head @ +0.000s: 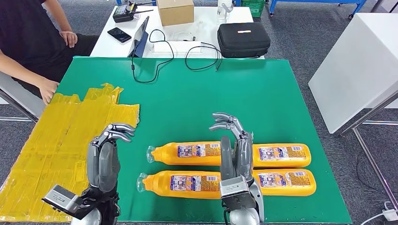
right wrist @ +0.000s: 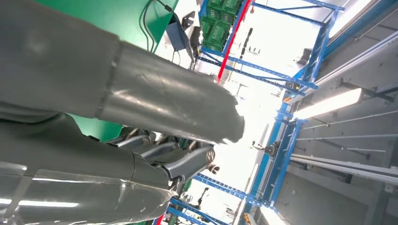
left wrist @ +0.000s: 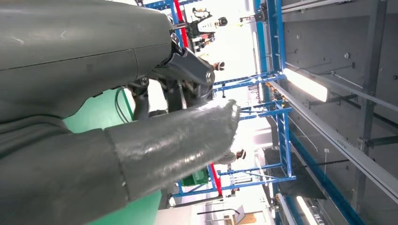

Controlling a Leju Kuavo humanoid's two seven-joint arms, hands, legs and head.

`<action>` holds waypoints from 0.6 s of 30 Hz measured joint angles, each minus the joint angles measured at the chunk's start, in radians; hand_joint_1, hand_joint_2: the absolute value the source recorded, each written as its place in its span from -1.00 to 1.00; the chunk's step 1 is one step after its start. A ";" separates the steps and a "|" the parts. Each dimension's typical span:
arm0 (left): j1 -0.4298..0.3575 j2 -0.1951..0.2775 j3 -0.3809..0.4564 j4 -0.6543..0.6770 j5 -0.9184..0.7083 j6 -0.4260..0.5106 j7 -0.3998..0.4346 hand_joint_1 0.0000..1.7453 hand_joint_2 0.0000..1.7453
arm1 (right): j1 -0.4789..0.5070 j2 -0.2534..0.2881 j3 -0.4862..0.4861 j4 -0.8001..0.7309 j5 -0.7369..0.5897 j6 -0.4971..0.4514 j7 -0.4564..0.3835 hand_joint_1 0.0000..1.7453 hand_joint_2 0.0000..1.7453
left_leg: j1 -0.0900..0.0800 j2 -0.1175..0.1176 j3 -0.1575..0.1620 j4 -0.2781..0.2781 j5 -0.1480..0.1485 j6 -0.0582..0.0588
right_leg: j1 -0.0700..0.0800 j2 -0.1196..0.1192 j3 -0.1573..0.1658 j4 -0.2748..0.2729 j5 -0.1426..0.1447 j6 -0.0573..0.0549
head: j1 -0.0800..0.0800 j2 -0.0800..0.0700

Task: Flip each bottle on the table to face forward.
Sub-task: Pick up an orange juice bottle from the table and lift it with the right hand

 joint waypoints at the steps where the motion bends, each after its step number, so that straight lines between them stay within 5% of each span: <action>1: 0.000 0.000 0.000 0.000 0.000 0.000 0.000 1.00 -1.00 | 0.000 0.000 0.000 0.000 0.000 0.000 0.000 1.00 -1.00 | 0.000 0.000 0.000 0.000 0.000 0.000 | 0.000 0.000 0.000 0.000 0.000 0.000 | 0.000 0.000; 10: 0.000 0.000 0.000 0.000 -0.004 0.008 -0.005 1.00 -1.00 | 0.000 0.000 0.000 0.000 -0.015 0.014 -0.009 1.00 -1.00 | 0.000 0.000 0.000 0.000 0.000 0.000 | 0.000 0.000 0.000 0.000 0.000 0.000 | 0.000 0.000; 16: -0.024 0.015 -0.023 0.071 0.019 0.203 -0.080 1.00 -1.00 | -0.007 -0.001 -0.029 0.085 -0.243 0.179 -0.218 1.00 -1.00 | 0.000 0.000 0.000 0.000 0.000 0.000 | 0.000 0.000 0.000 0.000 0.000 0.000 | 0.000 0.000; 17: -0.029 0.023 -0.034 0.083 0.028 0.225 -0.081 0.50 -1.00 | -0.007 -0.001 -0.034 0.099 -0.244 0.183 -0.230 0.94 -1.00 | 0.000 0.000 0.000 0.000 0.000 0.000 | 0.000 0.000 0.000 0.000 0.000 0.000 | 0.000 0.000; 18: -0.033 0.030 -0.046 0.093 0.035 0.245 -0.083 0.00 -1.00 | -0.007 -0.001 -0.040 0.110 -0.241 0.187 -0.237 0.46 -1.00 | 0.000 0.000 0.000 0.000 0.000 0.000 | 0.000 0.000 0.000 0.000 0.000 0.000 | 0.000 0.000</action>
